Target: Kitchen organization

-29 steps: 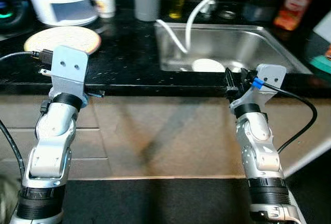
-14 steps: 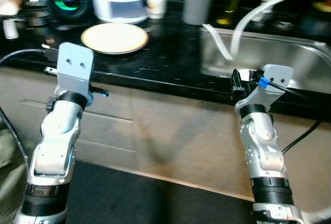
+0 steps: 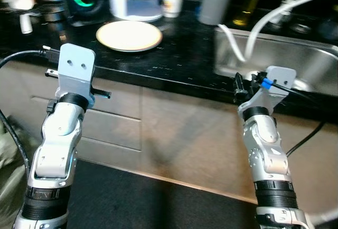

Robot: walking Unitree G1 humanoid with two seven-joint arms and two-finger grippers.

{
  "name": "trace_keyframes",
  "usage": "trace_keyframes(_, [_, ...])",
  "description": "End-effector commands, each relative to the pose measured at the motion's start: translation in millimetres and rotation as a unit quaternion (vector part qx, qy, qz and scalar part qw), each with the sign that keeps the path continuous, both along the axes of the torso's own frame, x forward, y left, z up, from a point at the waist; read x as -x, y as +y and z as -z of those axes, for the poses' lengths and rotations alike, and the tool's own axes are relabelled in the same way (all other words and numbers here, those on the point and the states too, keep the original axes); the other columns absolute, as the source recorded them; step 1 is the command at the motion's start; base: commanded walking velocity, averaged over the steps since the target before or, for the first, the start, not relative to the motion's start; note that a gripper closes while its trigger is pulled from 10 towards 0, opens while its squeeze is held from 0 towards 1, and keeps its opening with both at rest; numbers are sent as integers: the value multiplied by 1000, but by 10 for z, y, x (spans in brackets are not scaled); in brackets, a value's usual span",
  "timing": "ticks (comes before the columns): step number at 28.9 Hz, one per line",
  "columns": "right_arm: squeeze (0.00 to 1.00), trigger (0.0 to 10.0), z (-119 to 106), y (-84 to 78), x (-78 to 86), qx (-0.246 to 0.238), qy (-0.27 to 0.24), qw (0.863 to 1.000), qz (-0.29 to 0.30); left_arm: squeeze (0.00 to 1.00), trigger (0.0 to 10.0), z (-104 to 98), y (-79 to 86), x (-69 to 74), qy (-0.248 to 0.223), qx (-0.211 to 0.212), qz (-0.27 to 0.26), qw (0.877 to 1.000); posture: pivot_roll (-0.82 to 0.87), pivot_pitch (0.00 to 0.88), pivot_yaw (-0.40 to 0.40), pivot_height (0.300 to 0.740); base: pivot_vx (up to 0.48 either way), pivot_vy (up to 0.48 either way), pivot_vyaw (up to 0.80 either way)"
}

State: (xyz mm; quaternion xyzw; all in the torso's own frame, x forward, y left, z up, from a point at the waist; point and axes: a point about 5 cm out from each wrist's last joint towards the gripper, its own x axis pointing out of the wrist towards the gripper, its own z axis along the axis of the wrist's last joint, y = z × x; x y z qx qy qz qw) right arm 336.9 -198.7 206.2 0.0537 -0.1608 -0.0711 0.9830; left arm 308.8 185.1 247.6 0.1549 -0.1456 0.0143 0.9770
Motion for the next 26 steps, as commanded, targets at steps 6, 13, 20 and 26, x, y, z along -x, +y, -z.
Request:
trace_keyframes(6, [0, 10000, 41, -21, 7, 14, 12, 1000, 3, 0, 10000, 24, -58, -35, 16, 4, 4, 1000, 129, 57, -44, 740, 0, 0, -133])
trace_keyframes(13, [0, 10000, -5, 36, 12, 18, 5, 1000, -16, 0, 10000, 45, -48, -54, 26, 27, -6, 999, 127, 57, -42, 740, 0, 0, 0])
trace_keyframes(20, [0, 10000, 4, 67, 11, 17, 6, 1000, -25, 0, 10000, 71, 2, -77, 32, 35, -19, 999, 127, 57, -42, 740, 0, 38, 0])
trace_keyframes(26, [0, 10000, 10, 68, 8, 17, 8, 999, -27, 0, 10000, 73, 39, -96, 35, 37, -26, 998, 127, 51, -42, 740, 0, 266, 0])
